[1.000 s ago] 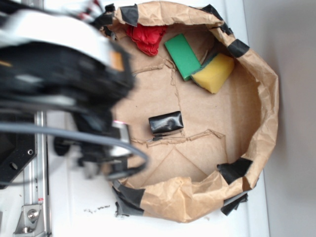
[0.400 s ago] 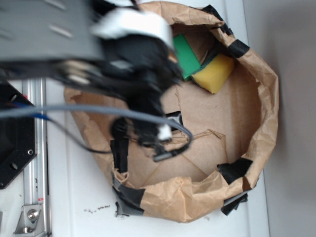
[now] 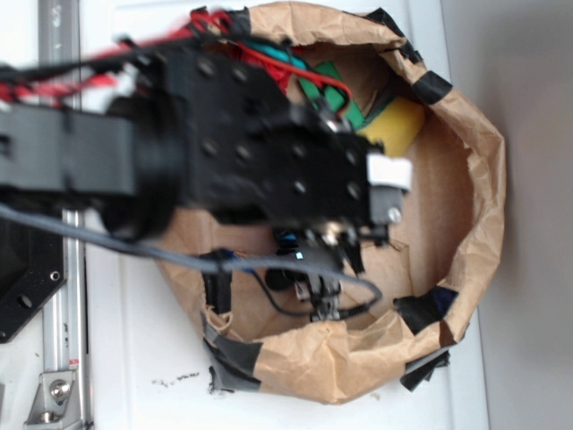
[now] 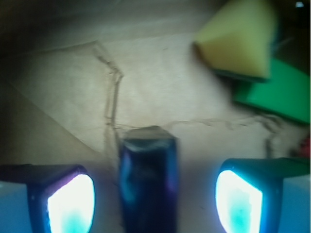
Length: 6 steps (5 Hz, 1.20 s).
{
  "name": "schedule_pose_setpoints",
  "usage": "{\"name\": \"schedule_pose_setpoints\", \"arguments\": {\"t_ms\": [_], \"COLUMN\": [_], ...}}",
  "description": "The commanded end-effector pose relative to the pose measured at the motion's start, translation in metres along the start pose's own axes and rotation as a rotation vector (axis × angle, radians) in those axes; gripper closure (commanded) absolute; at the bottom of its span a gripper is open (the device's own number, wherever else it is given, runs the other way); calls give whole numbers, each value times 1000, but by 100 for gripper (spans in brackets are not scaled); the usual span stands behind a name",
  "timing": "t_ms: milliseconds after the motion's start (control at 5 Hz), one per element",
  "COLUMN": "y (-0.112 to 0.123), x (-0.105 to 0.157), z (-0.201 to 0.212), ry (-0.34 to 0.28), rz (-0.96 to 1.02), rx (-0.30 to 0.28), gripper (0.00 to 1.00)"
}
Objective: Grab the black box.
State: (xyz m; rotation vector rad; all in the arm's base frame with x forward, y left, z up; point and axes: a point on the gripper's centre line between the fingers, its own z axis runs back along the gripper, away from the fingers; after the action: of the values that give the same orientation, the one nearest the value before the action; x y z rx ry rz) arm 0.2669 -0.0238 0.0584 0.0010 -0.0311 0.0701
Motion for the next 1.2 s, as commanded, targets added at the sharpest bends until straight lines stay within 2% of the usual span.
{"name": "schedule_pose_setpoints", "arguments": {"t_ms": [0, 200, 400, 600, 800, 1000], "y": [-9, -14, -4, 21, 33, 36], "x": [-6, -14, -9, -11, -14, -26], "z": [-32, -45, 1, 49, 100, 131], "ry": [46, 68, -40, -166, -177, -109], "rz": [14, 20, 29, 84, 78, 51], "rx": [22, 57, 29, -56, -41, -50], "gripper": [100, 100, 100, 100, 100, 100]}}
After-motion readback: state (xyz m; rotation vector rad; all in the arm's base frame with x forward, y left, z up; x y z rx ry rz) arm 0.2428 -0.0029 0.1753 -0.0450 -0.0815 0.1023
